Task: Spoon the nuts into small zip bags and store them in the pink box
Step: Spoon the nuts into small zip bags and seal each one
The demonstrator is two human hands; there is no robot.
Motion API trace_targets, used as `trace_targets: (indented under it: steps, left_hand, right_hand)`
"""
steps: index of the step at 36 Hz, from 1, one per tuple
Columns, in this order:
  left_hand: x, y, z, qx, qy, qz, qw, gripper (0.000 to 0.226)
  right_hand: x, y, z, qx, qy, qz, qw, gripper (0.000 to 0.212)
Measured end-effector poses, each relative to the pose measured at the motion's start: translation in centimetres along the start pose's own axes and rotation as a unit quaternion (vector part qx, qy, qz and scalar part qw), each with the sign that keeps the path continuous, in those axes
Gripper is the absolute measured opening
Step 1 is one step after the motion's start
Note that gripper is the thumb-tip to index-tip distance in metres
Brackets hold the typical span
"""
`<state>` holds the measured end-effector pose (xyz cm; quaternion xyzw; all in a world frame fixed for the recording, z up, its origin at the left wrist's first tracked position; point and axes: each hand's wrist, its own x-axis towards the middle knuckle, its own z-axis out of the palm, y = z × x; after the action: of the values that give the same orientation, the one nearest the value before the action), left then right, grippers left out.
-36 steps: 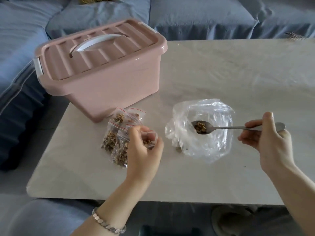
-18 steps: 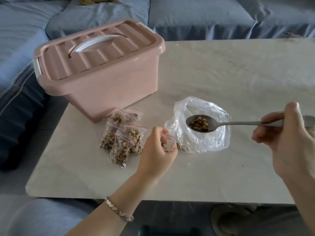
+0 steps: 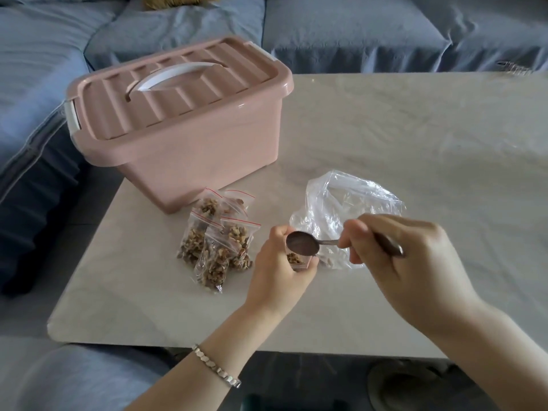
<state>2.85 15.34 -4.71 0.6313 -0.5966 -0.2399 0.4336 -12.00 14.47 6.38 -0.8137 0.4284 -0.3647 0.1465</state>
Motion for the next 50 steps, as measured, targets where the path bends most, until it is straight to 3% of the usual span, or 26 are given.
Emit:
trace_targets:
  steps: [4,9,15,18,28,37,44,47,48,50]
  left_hand:
    - [-0.1,-0.1,-0.1,0.002,0.012,-0.011,1.000,0.043]
    - [0.8,-0.2,-1.7,0.068,0.072,-0.028,0.995,0.044]
    - [1.3,-1.7,-3.1,0.196,0.085,0.019,0.977,0.048]
    - [1.4,-2.1,-3.1,0.266,0.081,0.041,0.960,0.055]
    - [2.3,-1.3,-2.4,0.224,0.051,0.037,0.973,0.041]
    - [2.8,-0.7,-4.4,0.290,0.061,-0.016,0.955,0.019]
    - [2.4,-0.9,-5.3,0.384,0.103,-0.024,0.917,0.036]
    - [1.5,1.4,-4.2,0.303,0.113,0.052,0.945,0.051]
    - [1.3,2.7,-3.6,0.245,0.082,0.038,0.965,0.059]
    - [0.8,4.7,-1.7,0.114,-0.011,-0.078,0.990,0.083]
  right_hand:
    - [-0.5,0.5,-0.1,-0.004,0.023,-0.037,0.999,0.064]
    - [-0.9,1.4,-0.9,0.147,0.149,0.109,0.972,0.042]
    - [-1.2,4.0,-1.9,0.208,0.263,0.246,0.910,0.047]
    - [-1.7,5.3,-2.1,0.224,0.281,0.288,0.888,0.050]
    - [-2.9,7.0,-2.6,0.242,0.314,0.312,0.863,0.047]
    - [-3.1,7.4,-2.4,0.243,0.309,0.309,0.866,0.047]
    - [-3.1,7.5,-2.5,0.233,0.295,0.303,0.876,0.048]
    - [-3.3,7.5,-2.3,0.210,0.297,0.301,0.881,0.045]
    - [-3.4,7.5,-2.2,0.204,0.296,0.300,0.883,0.045]
    - [-3.8,7.5,-1.8,0.194,0.287,0.301,0.889,0.045]
